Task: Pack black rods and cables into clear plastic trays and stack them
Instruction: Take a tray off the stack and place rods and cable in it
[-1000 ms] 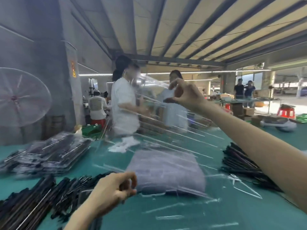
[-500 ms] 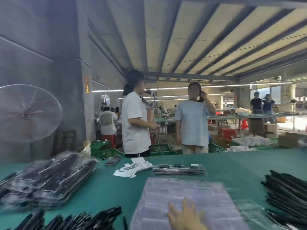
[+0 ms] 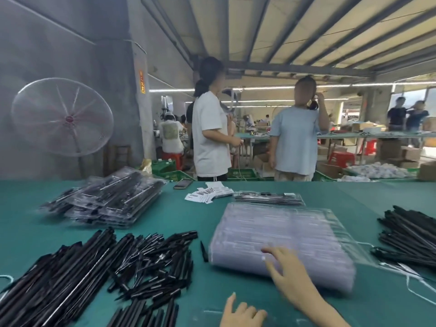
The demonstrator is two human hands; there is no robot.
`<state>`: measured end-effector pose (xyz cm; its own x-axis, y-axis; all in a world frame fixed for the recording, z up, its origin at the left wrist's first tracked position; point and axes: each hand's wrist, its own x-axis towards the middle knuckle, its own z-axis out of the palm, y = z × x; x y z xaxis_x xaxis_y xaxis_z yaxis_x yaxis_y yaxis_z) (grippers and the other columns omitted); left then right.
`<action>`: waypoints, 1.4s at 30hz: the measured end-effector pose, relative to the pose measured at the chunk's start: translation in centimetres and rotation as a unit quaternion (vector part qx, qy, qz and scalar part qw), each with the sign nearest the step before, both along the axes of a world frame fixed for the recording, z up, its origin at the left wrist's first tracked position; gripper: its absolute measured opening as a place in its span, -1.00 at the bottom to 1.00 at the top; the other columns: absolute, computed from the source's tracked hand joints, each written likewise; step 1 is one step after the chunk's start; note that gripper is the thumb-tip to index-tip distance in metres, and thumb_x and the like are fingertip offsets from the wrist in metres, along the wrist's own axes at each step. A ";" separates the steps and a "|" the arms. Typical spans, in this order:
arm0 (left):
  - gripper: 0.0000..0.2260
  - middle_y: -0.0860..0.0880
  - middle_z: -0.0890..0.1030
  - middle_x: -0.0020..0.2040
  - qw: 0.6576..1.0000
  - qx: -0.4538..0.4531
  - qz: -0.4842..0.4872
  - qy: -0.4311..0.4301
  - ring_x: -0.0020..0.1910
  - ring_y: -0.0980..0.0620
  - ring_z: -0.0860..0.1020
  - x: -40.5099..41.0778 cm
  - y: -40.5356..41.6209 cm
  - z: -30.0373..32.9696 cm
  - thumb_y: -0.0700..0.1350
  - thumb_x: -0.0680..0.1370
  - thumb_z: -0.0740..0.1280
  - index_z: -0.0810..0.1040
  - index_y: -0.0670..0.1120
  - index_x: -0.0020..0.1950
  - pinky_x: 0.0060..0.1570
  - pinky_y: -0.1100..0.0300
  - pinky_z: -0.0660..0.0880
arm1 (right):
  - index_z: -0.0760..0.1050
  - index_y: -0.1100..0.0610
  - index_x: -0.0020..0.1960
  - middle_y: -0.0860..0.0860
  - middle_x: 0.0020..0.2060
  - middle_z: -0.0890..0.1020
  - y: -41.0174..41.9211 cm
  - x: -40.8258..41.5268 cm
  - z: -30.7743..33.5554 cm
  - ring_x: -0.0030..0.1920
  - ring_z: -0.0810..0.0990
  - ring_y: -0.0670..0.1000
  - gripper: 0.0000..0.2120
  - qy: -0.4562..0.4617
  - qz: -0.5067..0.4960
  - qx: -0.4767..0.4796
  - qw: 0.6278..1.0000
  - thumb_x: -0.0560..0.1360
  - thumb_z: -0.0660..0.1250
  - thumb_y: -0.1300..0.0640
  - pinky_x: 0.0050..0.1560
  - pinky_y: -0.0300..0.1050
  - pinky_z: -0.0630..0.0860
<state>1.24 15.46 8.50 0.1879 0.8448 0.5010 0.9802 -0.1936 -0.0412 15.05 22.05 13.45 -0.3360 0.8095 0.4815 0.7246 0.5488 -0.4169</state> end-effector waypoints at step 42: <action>-0.66 -0.04 0.56 0.13 0.931 -0.234 0.278 0.026 0.07 -0.03 0.58 -10.0 -15.8 -1.1 0.15 0.61 0.15 0.47 -0.09 0.14 -0.09 0.16 0.44 | -0.34 -0.47 0.34 -0.06 0.55 -0.17 -17.6 7.0 -10.1 0.52 -0.28 0.01 -0.50 -0.247 -0.029 -0.140 0.958 0.51 -0.15 -0.39 0.35 0.26 -0.46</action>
